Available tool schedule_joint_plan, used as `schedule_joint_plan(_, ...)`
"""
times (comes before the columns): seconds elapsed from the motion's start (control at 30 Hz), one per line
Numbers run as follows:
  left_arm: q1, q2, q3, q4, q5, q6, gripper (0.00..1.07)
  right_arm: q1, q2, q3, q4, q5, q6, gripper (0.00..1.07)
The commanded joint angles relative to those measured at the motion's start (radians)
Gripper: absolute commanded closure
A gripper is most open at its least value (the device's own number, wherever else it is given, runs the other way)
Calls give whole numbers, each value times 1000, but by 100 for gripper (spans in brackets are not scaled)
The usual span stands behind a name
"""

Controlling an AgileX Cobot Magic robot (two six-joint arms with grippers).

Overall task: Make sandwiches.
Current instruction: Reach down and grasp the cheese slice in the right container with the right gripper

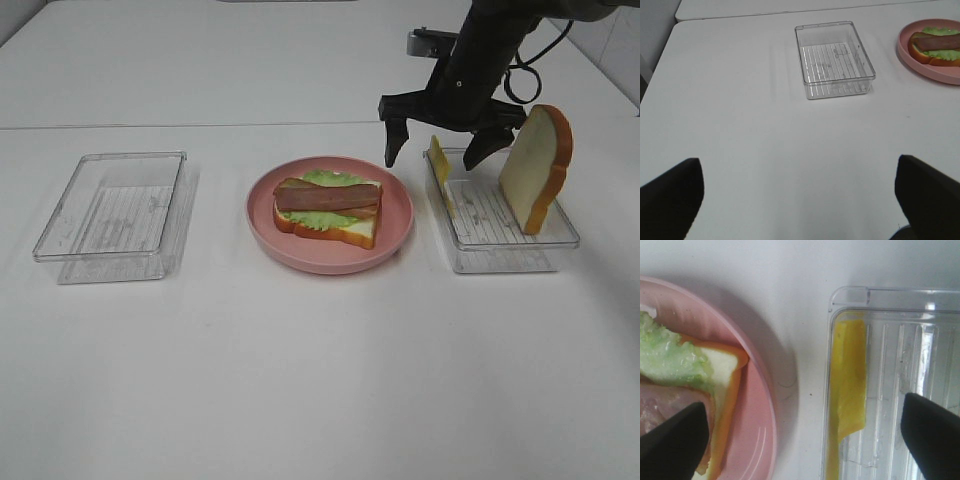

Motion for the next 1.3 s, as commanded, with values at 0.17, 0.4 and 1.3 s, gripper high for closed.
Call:
schedule_joint_plan(0.17, 1, -18, 4, 0, -6, -3, 9, -4, 14, -4, 4, -13, -6, 19)
schedule_joint_plan(0.4, 1, -18, 4, 0, -6, -3, 9, -4, 14, -4, 4, -13, -6, 43)
schedule_joint_plan(1.3, 1, -18, 4, 1, -6, -3, 9, -4, 14, -4, -25, -5, -6, 58)
